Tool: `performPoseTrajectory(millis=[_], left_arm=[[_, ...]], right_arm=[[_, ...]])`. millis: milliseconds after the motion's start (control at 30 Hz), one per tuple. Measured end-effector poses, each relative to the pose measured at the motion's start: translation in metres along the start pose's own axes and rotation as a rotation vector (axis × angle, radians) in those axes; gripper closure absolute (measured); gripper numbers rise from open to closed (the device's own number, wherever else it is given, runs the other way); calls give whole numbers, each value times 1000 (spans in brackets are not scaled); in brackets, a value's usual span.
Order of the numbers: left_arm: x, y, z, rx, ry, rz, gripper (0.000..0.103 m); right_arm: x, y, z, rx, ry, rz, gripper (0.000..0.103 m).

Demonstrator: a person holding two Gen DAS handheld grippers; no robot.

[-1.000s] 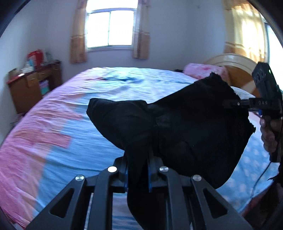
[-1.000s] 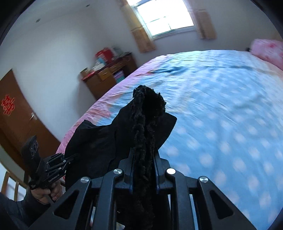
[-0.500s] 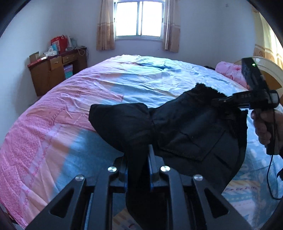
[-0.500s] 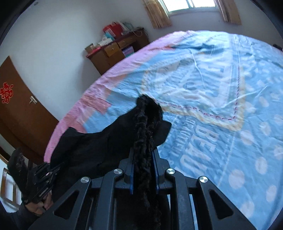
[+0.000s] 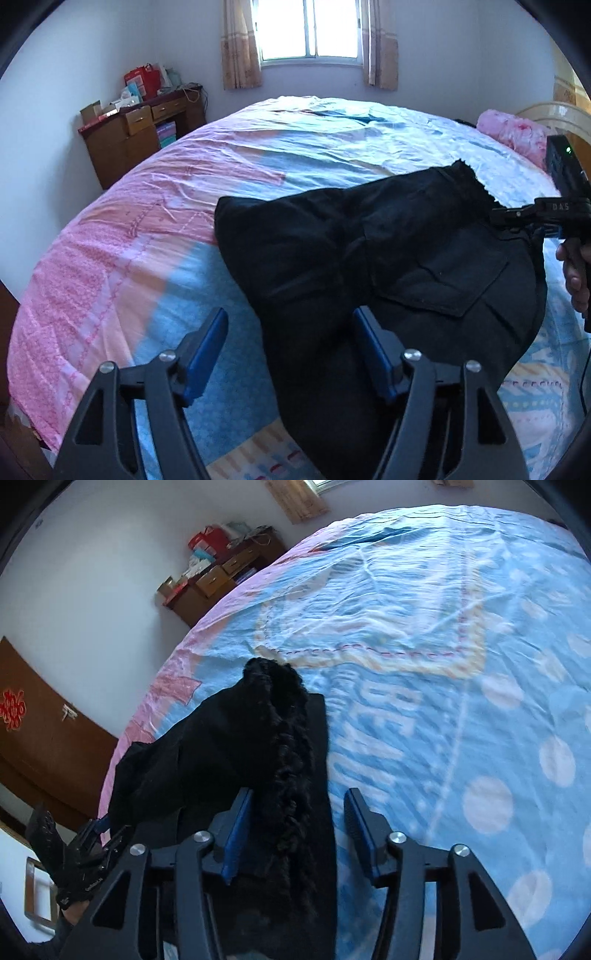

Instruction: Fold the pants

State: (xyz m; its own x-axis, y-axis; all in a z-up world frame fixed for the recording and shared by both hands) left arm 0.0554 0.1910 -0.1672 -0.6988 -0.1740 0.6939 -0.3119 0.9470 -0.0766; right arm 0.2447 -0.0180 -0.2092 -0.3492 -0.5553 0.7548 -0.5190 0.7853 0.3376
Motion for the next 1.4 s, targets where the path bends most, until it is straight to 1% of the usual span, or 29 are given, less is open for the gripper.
performPoseTrajectory(millis=[67,133,233,333,467,567,633,800,900,1000,1067,1200,1400], left_arm=[[4,0,0,5,6,-9,30],[10,-1,1,7,11,-11,30],[21,-5,3,2,4,-1,30],[34,-8,5,0,-4,12,28],[52,-13,5,13,-26,43,28],[66,-18,2,20,-49,66,27],[73,-20,1,25,-59,78,24],[93,-29,-3,36,-94,115,23],[104,-34,-6,31,-118,133,22],[114,-38,-9,24,-144,144,11],[120,-41,-10,17,-160,152,10],[125,-44,-11,21,-165,163,10],[126,-48,-10,13,-167,167,10]], right_arm=[[3,1,1,12,-5,38,44],[13,2,3,-8,-14,74,44],[37,3,7,-20,-42,119,44],[61,3,17,-42,-65,134,44],[93,12,31,-50,-111,156,44],[126,30,42,-22,-181,215,44],[146,44,46,5,-231,248,44],[184,80,57,65,-335,289,44],[198,95,62,96,-369,310,44],[209,108,66,126,-403,333,44],[215,115,67,140,-419,343,44],[216,128,72,172,-418,349,43],[212,133,79,168,-410,341,43]])
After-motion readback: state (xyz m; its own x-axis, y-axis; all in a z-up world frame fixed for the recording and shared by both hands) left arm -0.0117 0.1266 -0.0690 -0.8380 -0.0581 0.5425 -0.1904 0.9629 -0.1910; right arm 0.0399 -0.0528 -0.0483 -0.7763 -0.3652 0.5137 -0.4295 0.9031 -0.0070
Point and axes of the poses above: each gripper's, at about its wrist camera, not at the fingertips, and x roughly against the way its jaws point, y to its left, z to its underside, the point moved 8 cm from there along -x, roughly the way its jaws point, and after that the axes turned 10 degrees about x, right-handed, at the moved point
